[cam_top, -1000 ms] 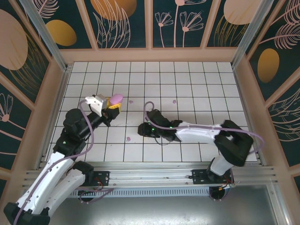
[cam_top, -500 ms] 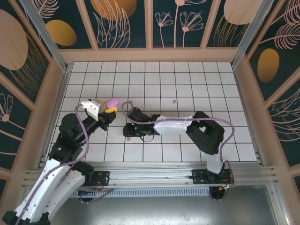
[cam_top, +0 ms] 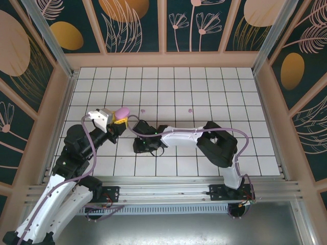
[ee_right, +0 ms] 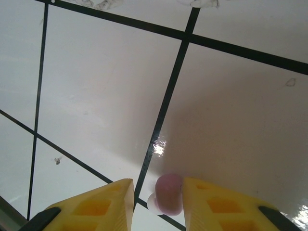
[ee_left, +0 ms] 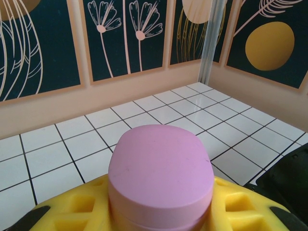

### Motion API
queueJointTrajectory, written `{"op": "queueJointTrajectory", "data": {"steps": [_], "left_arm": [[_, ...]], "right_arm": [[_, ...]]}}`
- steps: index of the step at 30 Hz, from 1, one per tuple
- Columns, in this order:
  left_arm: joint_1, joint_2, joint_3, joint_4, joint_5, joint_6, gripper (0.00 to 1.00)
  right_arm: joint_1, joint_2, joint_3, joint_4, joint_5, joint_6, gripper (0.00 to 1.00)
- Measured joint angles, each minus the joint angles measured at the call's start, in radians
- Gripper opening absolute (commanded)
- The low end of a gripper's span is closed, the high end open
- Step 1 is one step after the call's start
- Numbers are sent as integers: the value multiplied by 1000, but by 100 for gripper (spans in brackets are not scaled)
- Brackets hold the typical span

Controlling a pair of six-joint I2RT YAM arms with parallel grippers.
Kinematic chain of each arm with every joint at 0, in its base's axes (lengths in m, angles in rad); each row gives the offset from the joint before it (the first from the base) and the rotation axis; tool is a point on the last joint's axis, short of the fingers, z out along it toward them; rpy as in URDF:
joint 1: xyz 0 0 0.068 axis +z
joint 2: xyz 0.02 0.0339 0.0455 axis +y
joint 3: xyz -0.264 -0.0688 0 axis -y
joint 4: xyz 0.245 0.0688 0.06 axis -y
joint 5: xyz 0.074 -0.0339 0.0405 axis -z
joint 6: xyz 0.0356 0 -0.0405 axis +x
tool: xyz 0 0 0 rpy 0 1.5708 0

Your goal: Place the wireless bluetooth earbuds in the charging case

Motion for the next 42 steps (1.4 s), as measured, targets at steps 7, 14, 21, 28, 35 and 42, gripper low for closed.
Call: {"op": "queueJointTrajectory", "data": {"steps": [7, 14, 21, 28, 35, 42], "left_arm": [[0, -5, 0, 0, 0, 0, 0], [0, -6, 0, 0, 0, 0, 0], [0, -6, 0, -1, 0, 0, 0], [0, -5, 0, -1, 0, 0, 0], [0, 33, -1, 24, 48, -5, 0], [0, 159, -31, 154, 167, -13, 0]], "right_arm": [[0, 21, 4, -27, 8, 0, 32], [5, 32, 27, -48, 16, -2, 29], [6, 47, 53, -75, 20, -11, 19], [11, 45, 58, -82, 37, -15, 14], [11, -98, -7, -130, 108, -6, 13], [14, -475, -124, -162, 181, 6, 13]]}}
